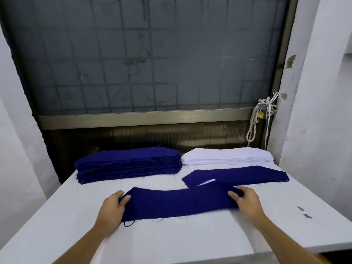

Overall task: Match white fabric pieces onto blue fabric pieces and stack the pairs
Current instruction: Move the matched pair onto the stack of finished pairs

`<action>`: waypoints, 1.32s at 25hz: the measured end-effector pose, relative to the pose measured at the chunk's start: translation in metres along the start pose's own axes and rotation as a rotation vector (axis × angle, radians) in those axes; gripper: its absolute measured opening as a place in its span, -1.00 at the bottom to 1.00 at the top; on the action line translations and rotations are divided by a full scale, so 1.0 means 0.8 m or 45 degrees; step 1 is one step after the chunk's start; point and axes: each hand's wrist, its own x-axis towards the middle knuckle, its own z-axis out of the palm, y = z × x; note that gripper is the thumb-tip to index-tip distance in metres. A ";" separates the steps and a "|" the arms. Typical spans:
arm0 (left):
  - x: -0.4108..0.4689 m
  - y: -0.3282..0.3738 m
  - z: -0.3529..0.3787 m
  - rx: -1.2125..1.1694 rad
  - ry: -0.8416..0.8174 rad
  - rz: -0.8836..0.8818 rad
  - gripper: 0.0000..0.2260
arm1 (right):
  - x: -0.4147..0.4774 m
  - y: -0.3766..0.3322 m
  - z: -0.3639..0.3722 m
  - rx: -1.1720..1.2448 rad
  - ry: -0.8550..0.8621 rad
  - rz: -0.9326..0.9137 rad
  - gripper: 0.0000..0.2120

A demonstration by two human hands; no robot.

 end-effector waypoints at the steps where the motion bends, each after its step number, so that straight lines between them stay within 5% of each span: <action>1: 0.008 0.017 0.006 -0.028 -0.010 0.008 -0.68 | 0.010 -0.001 -0.011 0.032 0.060 0.023 -0.88; 14: 0.127 0.228 0.183 0.060 -0.184 0.090 -0.85 | 0.195 0.065 -0.156 -0.262 0.473 0.296 -0.74; 25: 0.114 0.196 0.266 0.284 0.006 0.163 -0.90 | 0.217 0.128 -0.149 -0.791 0.507 0.231 -0.78; 33: 0.111 0.194 0.268 0.153 0.069 0.190 -0.89 | 0.216 0.129 -0.146 -0.721 0.585 0.222 -0.79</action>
